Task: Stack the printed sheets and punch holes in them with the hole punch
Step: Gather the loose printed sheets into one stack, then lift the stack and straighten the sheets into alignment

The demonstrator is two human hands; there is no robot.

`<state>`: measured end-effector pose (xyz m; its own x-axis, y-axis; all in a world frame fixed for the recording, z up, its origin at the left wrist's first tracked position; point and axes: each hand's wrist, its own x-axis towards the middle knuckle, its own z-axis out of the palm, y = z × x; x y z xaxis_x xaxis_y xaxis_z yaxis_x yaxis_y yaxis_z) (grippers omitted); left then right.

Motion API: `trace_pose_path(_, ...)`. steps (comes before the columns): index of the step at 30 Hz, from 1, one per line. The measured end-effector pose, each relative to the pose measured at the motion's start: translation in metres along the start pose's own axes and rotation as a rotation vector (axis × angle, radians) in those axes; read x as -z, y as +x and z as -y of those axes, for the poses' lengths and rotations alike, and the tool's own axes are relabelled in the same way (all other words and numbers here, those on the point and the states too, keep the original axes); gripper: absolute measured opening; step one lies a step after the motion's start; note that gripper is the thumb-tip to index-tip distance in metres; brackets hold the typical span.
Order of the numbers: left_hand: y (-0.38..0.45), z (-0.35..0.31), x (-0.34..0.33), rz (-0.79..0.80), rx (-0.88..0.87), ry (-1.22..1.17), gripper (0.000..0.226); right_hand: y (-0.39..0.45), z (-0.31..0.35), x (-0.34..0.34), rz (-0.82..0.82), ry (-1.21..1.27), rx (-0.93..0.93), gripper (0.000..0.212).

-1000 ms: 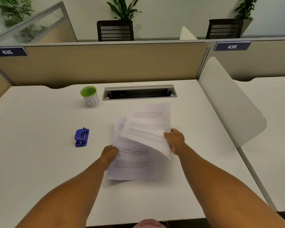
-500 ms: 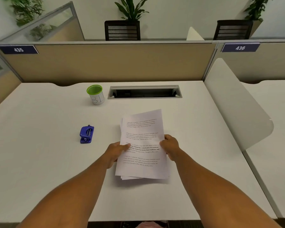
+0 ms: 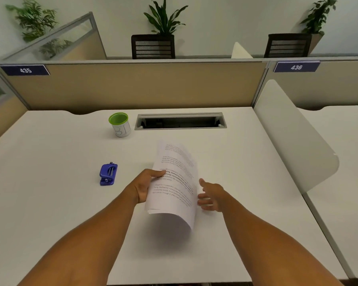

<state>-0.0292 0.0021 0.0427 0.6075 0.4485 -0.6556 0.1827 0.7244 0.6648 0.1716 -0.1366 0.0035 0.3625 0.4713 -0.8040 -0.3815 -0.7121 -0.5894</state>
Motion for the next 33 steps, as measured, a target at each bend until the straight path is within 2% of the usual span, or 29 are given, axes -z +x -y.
trace_pose_path(2,-0.001,-0.005,-0.003,0.033,-0.012,0.003,0.037,-0.001,0.0,0.002,0.114,0.101,-0.037,0.055)
trace_pose_path(5,-0.002,-0.013,-0.006,0.034,-0.035,0.04,0.037,0.001,0.004,0.003,0.158,0.19,0.004,0.063)
trace_pose_path(9,-0.002,-0.028,-0.006,-0.011,-0.052,0.125,0.029,0.002,0.014,0.006,0.163,0.269,0.09,0.059)
trace_pose_path(11,-0.002,-0.037,-0.006,-0.058,-0.059,0.199,0.022,0.0,0.022,0.01,0.199,0.345,0.142,0.05)
trace_pose_path(13,-0.003,-0.047,-0.009,-0.126,-0.078,0.301,0.016,-0.003,0.032,0.014,0.166,0.374,0.202,0.04)
trace_pose_path(16,-0.002,-0.06,-0.013,-0.223,-0.189,0.444,0.022,-0.007,0.049,0.019,0.038,0.359,0.344,0.036)
trace_pose_path(20,-0.003,-0.073,-0.019,-0.224,-0.338,0.476,0.033,-0.016,0.078,0.023,-0.034,0.262,0.526,0.033)
trace_pose_path(24,-0.005,-0.09,-0.024,-0.295,-0.432,0.424,0.029,-0.029,0.101,0.026,-0.07,0.124,0.673,0.028)
trace_pose_path(28,-0.005,-0.105,-0.029,-0.331,-0.526,0.426,0.011,-0.036,0.116,0.025,-0.101,0.091,0.761,0.022)
trace_pose_path(33,-0.004,-0.113,-0.039,-0.347,-0.629,0.406,0.019,-0.043,0.124,0.016,-0.136,0.009,0.855,0.02)
